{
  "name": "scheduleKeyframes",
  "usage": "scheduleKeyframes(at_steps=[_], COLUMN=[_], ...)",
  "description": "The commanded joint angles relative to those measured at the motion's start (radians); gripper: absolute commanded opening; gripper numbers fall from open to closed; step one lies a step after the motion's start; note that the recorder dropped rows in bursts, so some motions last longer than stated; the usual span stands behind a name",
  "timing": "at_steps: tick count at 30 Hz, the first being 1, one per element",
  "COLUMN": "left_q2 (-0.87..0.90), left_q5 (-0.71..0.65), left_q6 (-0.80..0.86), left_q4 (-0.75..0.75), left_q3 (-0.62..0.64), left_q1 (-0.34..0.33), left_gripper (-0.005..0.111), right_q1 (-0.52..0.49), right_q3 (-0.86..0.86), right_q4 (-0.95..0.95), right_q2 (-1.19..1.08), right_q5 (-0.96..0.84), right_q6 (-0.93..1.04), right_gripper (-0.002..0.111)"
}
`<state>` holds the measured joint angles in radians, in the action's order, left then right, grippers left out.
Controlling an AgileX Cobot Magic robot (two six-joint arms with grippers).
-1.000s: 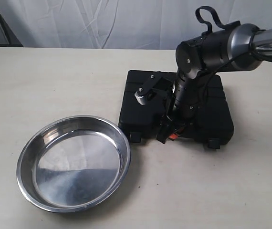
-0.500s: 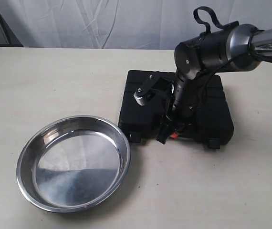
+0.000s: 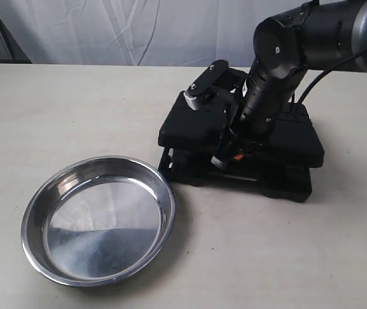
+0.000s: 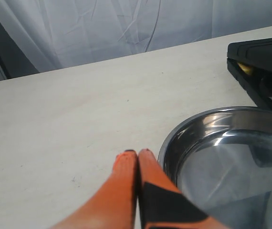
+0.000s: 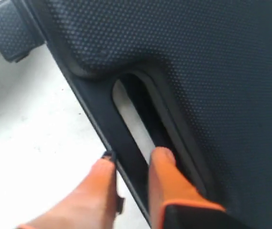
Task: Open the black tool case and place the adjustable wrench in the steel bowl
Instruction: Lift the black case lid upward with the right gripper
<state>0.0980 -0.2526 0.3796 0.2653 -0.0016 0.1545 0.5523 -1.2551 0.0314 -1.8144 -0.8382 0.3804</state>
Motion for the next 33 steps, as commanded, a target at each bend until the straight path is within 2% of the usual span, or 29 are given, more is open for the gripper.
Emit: scheduleKeyframes(at_steps=[1,10,17,19,23,25,28,33], left_q2=[-0.005,-0.005,-0.005,-0.005,-0.005,-0.005,-0.005,-0.005], left_q5=[0.014,0.014,0.014,0.014,0.014,0.014,0.014,0.014], left_q6=[-0.004,-0.004,-0.004,-0.004,-0.004,-0.004,-0.004,-0.004], left_q4=[0.004,0.004,0.004,0.004,0.004,0.004,0.004,0.004], left_q3=[0.002,0.002,0.002,0.002,0.002,0.002,0.002,0.002], left_q1=[0.008,0.008,0.008,0.008,0.008,0.008,0.008,0.008], left_gripper=[0.000,0.000,0.000,0.000,0.000,0.000,0.000,0.000], right_q1=[-0.004,-0.004,-0.004,-0.004,-0.004,-0.004,-0.004,-0.004], right_q3=[-0.003,-0.003,-0.003,-0.003,-0.003,-0.003,-0.003,-0.003], right_q4=[0.074,0.060,0.012,0.012,0.012,0.012,0.012,0.007], right_q2=[0.058,0.144,0.008,-0.041,-0.122,-0.149,-0.180,-0.195], right_q5=[0.013,-0.022,-0.019,-0.019,0.000,0.007,0.025,0.037], right_q6=[-0.070,-0.070,-0.070,-0.070,-0.070,-0.070,-0.070,-0.070], right_gripper=[-0.001,-0.001,0.001,0.012,0.050,0.058,0.055,0.042])
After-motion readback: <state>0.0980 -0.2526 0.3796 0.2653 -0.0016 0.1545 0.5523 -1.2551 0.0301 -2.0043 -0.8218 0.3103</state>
